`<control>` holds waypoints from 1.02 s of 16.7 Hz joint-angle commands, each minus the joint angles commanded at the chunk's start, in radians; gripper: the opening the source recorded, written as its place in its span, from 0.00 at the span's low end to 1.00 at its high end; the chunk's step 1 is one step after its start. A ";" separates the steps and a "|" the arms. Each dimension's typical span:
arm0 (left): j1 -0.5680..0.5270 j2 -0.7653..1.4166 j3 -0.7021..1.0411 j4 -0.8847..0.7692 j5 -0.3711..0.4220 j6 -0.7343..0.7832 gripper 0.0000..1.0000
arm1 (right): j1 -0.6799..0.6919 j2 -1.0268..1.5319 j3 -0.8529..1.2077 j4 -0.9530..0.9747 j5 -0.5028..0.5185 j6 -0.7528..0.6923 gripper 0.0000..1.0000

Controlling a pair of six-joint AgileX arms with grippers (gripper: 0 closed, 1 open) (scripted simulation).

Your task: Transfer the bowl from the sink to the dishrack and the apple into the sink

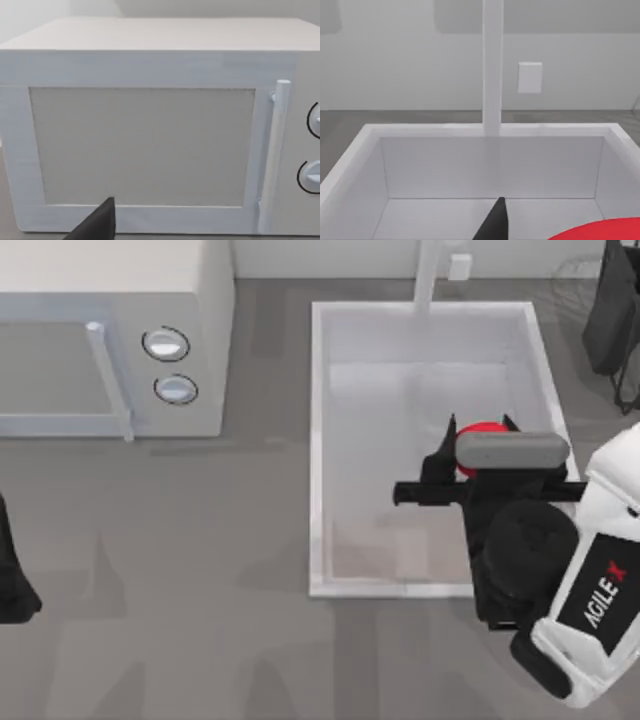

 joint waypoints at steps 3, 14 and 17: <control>0.000 0.000 0.000 0.000 0.000 0.000 1.00 | 0.000 0.001 0.000 0.001 0.000 0.000 0.00; 0.000 0.000 0.000 0.000 0.000 0.000 1.00 | 0.000 0.001 0.000 0.001 0.000 0.000 0.75; 0.000 0.000 0.000 0.000 0.000 0.000 1.00 | 0.000 0.001 0.000 0.001 0.000 0.000 0.98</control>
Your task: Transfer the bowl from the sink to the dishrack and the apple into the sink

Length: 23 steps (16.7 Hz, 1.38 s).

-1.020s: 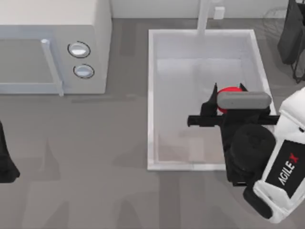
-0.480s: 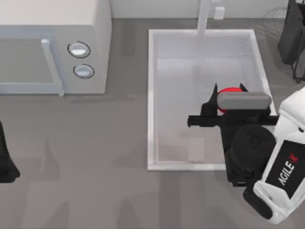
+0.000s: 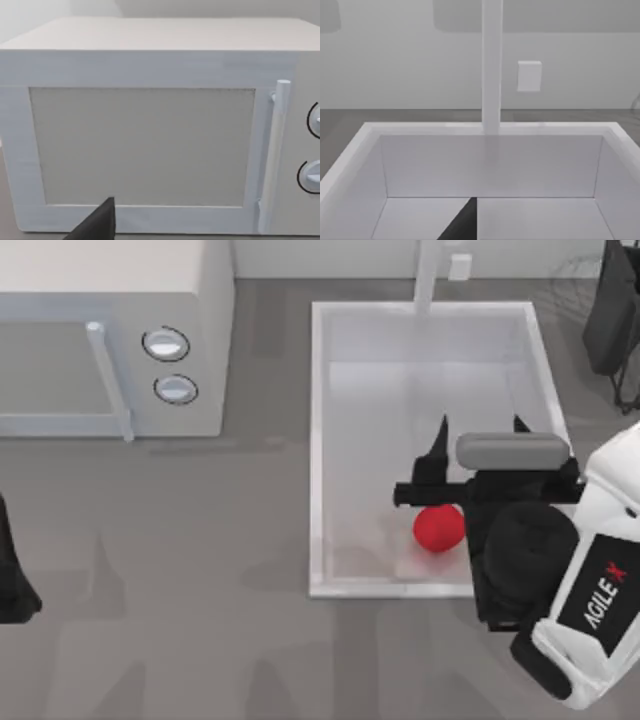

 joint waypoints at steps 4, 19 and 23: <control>0.000 0.000 0.000 0.000 0.000 0.000 1.00 | 0.000 0.000 0.000 0.000 0.000 0.000 1.00; 0.000 0.000 0.000 0.000 0.000 0.000 1.00 | -0.184 -0.470 -0.109 -0.366 -0.068 0.062 1.00; 0.000 0.000 0.000 0.000 0.000 0.000 1.00 | -0.323 -0.912 -0.225 -0.685 -0.168 0.078 1.00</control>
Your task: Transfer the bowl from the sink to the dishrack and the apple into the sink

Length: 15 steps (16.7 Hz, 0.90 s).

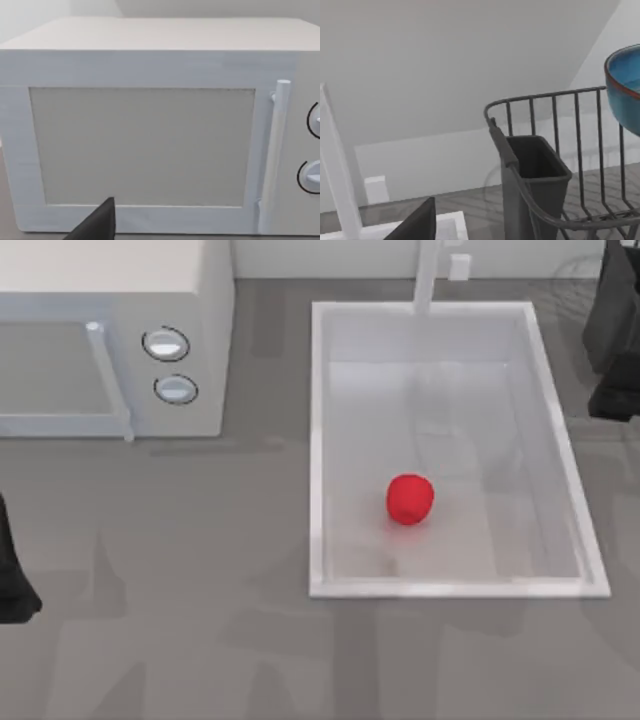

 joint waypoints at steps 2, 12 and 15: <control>0.000 0.000 0.000 0.000 0.000 0.000 1.00 | -0.069 -0.241 -0.068 -0.172 -0.067 -0.002 1.00; 0.000 0.000 0.000 0.000 0.000 0.000 1.00 | -0.299 -1.198 -0.344 -0.835 -0.442 -0.073 1.00; 0.000 0.000 0.000 0.000 0.000 0.000 1.00 | -0.323 -1.302 -0.378 -0.914 -0.506 -0.091 1.00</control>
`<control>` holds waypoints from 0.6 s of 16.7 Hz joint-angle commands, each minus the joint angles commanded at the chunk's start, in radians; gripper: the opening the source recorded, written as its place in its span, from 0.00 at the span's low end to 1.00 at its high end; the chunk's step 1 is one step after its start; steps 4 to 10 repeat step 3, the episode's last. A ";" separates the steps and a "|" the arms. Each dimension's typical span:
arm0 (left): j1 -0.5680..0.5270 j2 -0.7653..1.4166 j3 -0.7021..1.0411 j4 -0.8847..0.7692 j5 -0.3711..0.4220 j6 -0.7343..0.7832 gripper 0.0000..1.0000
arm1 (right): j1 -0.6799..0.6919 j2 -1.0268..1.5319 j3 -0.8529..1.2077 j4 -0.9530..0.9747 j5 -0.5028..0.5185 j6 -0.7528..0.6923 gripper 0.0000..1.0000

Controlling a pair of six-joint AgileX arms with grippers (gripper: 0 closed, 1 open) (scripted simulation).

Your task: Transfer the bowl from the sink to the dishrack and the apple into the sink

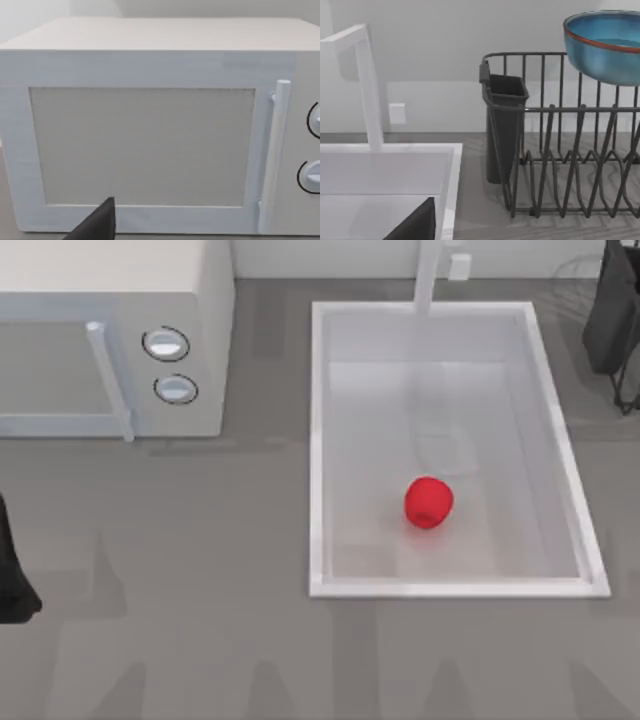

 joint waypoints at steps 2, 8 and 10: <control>0.000 0.000 0.000 0.000 0.000 0.000 1.00 | -0.004 -0.018 -0.006 -0.014 -0.012 -0.003 1.00; 0.000 0.000 0.000 0.000 0.000 0.000 1.00 | -0.004 -0.018 -0.006 -0.014 -0.012 -0.003 1.00; 0.000 0.000 0.000 0.000 0.000 0.000 1.00 | -0.004 -0.018 -0.006 -0.014 -0.012 -0.003 1.00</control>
